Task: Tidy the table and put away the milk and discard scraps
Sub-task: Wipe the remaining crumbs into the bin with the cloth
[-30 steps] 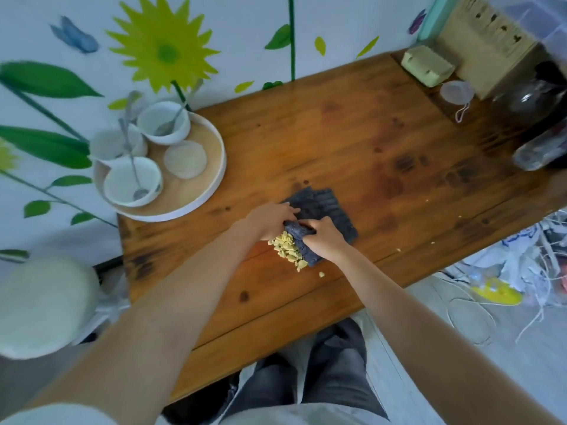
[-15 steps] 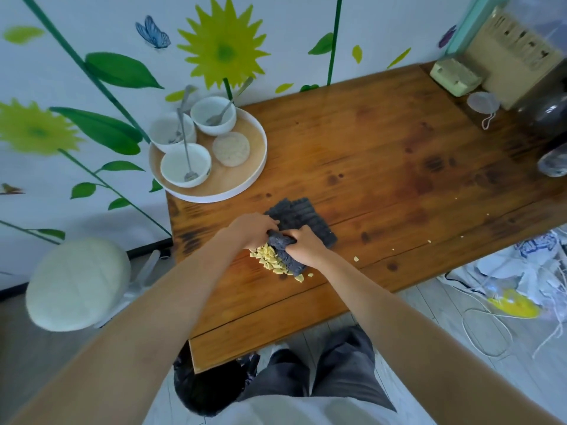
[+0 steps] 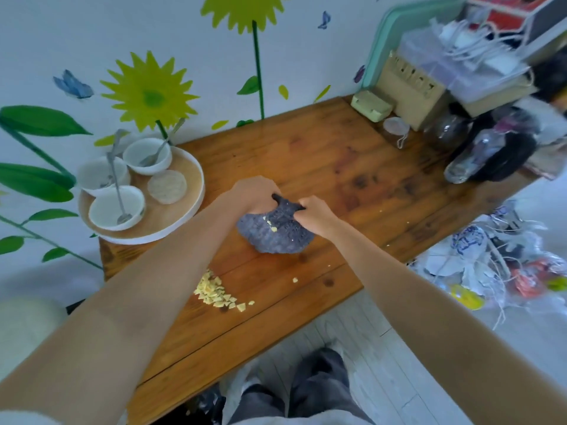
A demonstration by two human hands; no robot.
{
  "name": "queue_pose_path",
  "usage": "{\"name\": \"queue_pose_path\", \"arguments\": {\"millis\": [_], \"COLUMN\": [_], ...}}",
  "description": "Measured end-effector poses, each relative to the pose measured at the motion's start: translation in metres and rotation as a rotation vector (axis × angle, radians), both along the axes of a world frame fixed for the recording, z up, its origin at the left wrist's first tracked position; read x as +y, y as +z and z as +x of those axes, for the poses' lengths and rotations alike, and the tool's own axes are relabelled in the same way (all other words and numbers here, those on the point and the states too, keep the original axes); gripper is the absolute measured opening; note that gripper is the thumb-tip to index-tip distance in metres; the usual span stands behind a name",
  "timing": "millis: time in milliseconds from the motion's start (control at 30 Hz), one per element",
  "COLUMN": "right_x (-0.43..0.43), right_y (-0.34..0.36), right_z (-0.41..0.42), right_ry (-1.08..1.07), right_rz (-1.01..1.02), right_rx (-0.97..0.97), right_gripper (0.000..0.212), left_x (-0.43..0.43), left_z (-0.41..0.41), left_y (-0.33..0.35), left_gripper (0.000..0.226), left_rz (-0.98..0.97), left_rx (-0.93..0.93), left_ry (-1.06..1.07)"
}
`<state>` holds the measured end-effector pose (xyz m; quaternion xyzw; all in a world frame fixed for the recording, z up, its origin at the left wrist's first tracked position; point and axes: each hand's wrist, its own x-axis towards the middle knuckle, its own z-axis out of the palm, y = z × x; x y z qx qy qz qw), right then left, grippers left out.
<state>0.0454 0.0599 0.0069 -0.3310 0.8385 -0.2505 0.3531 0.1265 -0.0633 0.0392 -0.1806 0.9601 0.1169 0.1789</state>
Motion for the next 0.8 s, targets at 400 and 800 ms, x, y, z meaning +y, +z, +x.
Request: {"name": "queue_pose_path", "arguments": {"millis": [400, 800], "right_x": [0.079, 0.166], "right_y": [0.053, -0.015], "right_z": [-0.19, -0.293], "right_ry": [-0.087, -0.162], "right_rz": [-0.123, 0.139], "right_rx": [0.294, 0.25], "right_gripper": [0.031, 0.02], "left_x": [0.073, 0.162], "left_z": [-0.188, -0.297], "left_y": [0.046, -0.053], "left_gripper": [0.019, 0.031], "left_rz": [-0.06, 0.028], "left_rx": [0.259, 0.178], "left_ry": [-0.043, -0.13]}}
